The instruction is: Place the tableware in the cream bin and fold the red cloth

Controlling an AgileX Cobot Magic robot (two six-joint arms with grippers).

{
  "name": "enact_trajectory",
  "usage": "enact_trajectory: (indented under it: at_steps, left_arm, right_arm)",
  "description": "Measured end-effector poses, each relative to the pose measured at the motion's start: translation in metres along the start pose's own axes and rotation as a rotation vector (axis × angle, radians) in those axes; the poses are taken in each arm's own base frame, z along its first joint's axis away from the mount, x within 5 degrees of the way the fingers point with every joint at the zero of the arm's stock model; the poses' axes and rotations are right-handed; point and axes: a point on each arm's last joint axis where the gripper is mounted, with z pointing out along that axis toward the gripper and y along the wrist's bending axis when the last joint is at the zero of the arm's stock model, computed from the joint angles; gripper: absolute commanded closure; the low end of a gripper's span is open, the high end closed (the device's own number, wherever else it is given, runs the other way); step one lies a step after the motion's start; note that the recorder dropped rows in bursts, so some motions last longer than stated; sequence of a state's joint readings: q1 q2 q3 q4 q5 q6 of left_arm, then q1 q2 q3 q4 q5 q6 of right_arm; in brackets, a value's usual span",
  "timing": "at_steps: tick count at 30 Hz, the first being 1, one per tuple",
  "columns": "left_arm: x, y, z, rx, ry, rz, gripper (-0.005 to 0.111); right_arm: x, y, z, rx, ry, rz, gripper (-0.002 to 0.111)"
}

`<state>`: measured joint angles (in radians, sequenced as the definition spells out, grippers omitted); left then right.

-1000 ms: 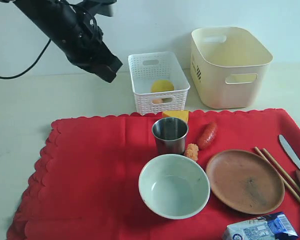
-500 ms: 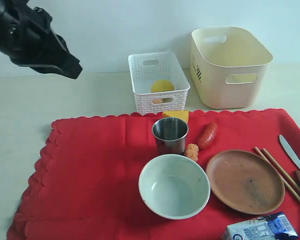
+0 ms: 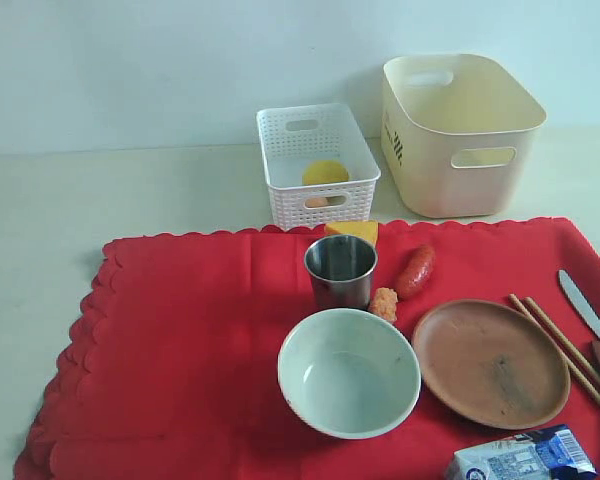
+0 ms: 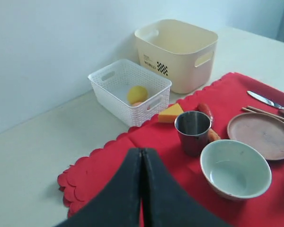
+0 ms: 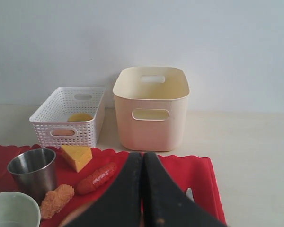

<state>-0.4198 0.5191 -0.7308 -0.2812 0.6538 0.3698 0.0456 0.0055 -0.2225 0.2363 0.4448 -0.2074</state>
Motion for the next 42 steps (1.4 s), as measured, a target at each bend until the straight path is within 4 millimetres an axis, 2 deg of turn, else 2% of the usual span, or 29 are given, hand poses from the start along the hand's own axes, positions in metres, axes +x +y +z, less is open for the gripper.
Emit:
enact_trajectory:
  at_steps: [3,6,13,17,21,42]
  left_arm:
    - [0.024,-0.003,-0.028,-0.065,-0.074,-0.014,0.107]
    - [0.040,-0.004,-0.041,-0.110,-0.119,-0.046,0.107]
    - [0.073,0.003,-0.052,-0.254,-0.163,-0.119,0.107]
    - [0.084,0.010,-0.049,-0.342,-0.167,-0.152,0.107]
    - [0.091,0.012,-0.043,-0.364,-0.161,-0.157,0.107]
    - [0.094,0.003,-0.037,-0.259,-0.136,-0.059,0.107]
  right_arm:
    - [0.000,0.000,0.000,0.000,0.000,0.000,0.108]
    - [0.000,0.000,0.000,0.000,0.000,0.000,0.108]
    - [0.000,0.000,0.000,0.000,0.000,0.000,0.108]
    - [0.000,0.000,0.000,0.000,0.000,0.000,0.108]
    - [0.000,0.000,0.000,0.000,0.000,0.000,0.108]
    - [0.000,0.000,0.000,0.000,0.000,0.000,0.108]
